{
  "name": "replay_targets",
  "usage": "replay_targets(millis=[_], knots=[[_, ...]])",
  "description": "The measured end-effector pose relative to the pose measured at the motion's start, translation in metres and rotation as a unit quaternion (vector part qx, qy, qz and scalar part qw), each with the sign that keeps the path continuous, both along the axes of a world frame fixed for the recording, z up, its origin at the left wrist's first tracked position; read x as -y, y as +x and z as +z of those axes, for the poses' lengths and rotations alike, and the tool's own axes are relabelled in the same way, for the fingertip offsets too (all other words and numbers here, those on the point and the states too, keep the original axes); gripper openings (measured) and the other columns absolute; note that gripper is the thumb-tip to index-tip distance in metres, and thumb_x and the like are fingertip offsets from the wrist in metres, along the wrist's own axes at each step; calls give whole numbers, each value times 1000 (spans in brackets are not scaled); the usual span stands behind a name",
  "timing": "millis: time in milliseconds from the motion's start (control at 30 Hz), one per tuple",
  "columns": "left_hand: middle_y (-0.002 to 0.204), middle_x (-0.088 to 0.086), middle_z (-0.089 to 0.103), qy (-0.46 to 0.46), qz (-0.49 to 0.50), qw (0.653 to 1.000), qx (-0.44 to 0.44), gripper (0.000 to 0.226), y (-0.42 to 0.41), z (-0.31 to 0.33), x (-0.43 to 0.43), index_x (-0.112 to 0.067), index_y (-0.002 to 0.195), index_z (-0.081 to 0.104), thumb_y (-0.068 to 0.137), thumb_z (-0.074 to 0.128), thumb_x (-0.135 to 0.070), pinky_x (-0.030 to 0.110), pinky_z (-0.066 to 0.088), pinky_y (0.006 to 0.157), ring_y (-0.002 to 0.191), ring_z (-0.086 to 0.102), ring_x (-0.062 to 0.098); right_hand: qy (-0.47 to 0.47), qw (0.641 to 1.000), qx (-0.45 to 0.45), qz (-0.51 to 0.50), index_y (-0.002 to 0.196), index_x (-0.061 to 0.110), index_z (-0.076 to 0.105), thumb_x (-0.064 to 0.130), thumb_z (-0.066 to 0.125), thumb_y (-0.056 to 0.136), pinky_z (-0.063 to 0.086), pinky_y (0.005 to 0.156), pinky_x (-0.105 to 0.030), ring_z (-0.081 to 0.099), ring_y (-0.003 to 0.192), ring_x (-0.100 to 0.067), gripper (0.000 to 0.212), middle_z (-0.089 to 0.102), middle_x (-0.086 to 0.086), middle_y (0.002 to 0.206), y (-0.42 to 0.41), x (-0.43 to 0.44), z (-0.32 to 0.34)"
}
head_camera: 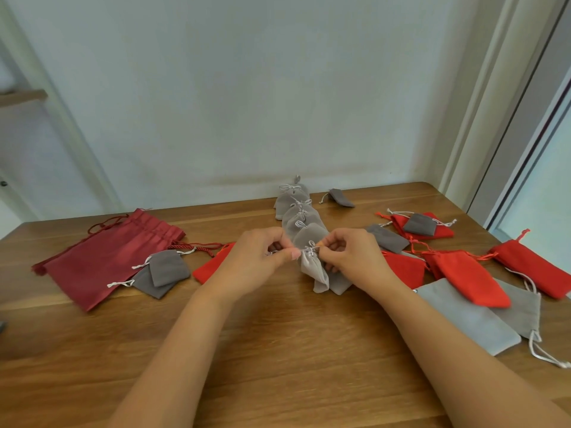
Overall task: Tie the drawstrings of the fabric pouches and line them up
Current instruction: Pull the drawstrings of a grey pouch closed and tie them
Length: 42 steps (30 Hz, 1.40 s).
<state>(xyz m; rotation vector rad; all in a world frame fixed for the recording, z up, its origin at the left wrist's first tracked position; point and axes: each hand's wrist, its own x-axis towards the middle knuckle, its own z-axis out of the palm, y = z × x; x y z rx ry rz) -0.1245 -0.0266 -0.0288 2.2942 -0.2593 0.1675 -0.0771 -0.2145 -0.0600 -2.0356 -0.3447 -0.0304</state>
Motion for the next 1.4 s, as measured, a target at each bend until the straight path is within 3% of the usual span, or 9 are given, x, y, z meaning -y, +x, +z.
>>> replay_targets(millis=[167, 367, 500, 567, 700, 900, 1067, 1167, 1400], knots=[[80, -1, 69, -50, -29, 998, -22, 12, -1, 0, 0, -27, 74, 66, 86, 70, -24, 40, 52, 74, 75, 62, 17, -24, 999, 25, 5, 87, 9, 70, 11, 69, 84, 53, 56, -17, 59, 55, -2, 3, 70, -4, 73, -1, 0, -1], [74, -8, 69, -205, -2, 978, -44, 10, 0, 4, 7, -16, 80, 70, 89, 66, -17, 22, 47, 64, 65, 57, 6, 44, 997, 53, 39, 85, 12, 63, 10, 63, 87, 45, 65, -25, 55, 70, -12, 3, 66, -8, 81, -1, 6, 2], [90, 12, 72, -371, -19, 924, -94, 31, 0, 3, 9, -19, 52, 57, 81, 61, -11, 28, 35, 57, 67, 51, 19, 95, 990, 40, 93, 86, 8, 59, 4, 58, 88, 46, 68, -40, 55, 71, -29, 4, 62, -18, 79, -9, -2, 3], [82, 20, 65, -412, -22, 904, -111, 30, 1, 1, 11, -21, 50, 54, 78, 61, -14, 30, 30, 58, 64, 49, 18, 140, 984, 24, 109, 87, 4, 57, 0, 55, 88, 45, 70, -39, 54, 70, -24, 5, 60, -9, 75, -12, -4, 5], [58, 4, 53, -452, -20, 878, -153, 21, 2, 1, 12, -14, 59, 64, 78, 71, -19, 17, 35, 45, 46, 41, 7, 172, 977, 31, 126, 86, 17, 57, 11, 58, 87, 41, 67, -37, 51, 70, -23, 6, 56, -7, 75, -16, -8, 7], [64, 4, 61, -477, 7, 842, -252, 27, 5, 1, 6, 5, 89, 68, 74, 68, -17, 11, 36, 40, 44, 41, 4, 147, 977, 85, 126, 91, 15, 61, 9, 61, 90, 44, 67, -36, 57, 78, -30, 6, 65, -9, 88, -17, -8, 10], [58, -1, 57, -452, 48, 835, -311, 12, 5, 2, 2, -6, 75, 66, 77, 68, -17, 10, 34, 39, 41, 41, 3, 124, 980, 105, 115, 85, 12, 63, 1, 66, 86, 38, 60, -11, 50, 63, 0, 11, 61, 22, 73, -18, -11, 7], [52, -3, 52, -459, 72, 823, -327, 22, 7, -1, 6, -10, 65, 61, 87, 61, -11, 10, 30, 35, 36, 38, 2, 109, 982, 106, 116, 82, 16, 63, 0, 68, 83, 38, 60, -10, 49, 62, 0, 16, 59, 21, 74, -18, -15, 1], [48, -3, 51, -271, 53, 905, -323, 39, 5, 0, 0, -15, 48, 64, 84, 59, -1, 15, 33, 42, 42, 39, 4, 76, 978, 141, 135, 78, 14, 64, -2, 71, 77, 40, 63, -13, 52, 63, -6, 17, 61, 7, 96, -20, -23, -4]])
